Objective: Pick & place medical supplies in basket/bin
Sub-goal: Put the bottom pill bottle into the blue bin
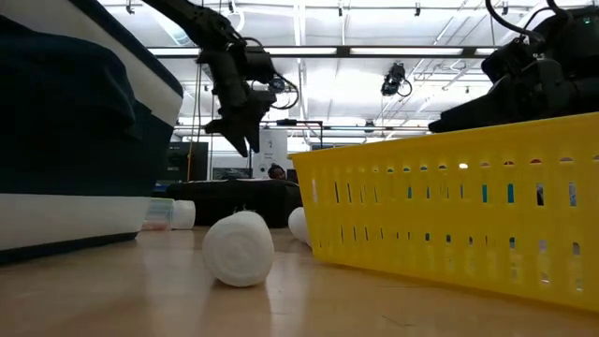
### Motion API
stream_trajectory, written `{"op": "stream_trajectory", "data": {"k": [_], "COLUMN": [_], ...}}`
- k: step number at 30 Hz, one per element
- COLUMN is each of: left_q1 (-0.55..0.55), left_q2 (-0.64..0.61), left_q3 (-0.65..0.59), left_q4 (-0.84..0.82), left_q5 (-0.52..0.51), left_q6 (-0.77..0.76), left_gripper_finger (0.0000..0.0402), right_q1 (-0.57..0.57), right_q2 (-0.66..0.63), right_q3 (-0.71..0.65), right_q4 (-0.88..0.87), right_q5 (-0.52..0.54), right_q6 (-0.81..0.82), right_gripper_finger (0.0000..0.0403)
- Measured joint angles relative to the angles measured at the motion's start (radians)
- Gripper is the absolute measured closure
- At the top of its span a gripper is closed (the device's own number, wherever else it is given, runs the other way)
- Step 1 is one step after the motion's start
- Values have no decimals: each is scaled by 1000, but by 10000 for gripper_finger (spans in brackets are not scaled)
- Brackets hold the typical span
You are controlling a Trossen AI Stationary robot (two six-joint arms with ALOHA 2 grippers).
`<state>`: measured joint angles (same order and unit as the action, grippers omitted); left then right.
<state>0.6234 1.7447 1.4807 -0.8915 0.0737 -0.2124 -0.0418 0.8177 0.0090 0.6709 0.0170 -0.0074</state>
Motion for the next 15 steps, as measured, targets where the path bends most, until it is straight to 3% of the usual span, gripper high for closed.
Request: {"op": "stream_trajectory", "data": {"k": [5,15], "left_q1": [-122,-414], "left_q2": [0,-2], "left_q3": [0,0], "left_q4": [-54,-106], "left_q5": [-20,-126], "left_q6": [150,75], "left_gripper_finger": [245,245], "right_q1": [0,0], "right_q2": [0,0], "right_q3": [0,0], "right_q4": [-14,-15], "right_q5": [0,-4], "right_q6": [3,11], "right_gripper_finger": [170,170]}}
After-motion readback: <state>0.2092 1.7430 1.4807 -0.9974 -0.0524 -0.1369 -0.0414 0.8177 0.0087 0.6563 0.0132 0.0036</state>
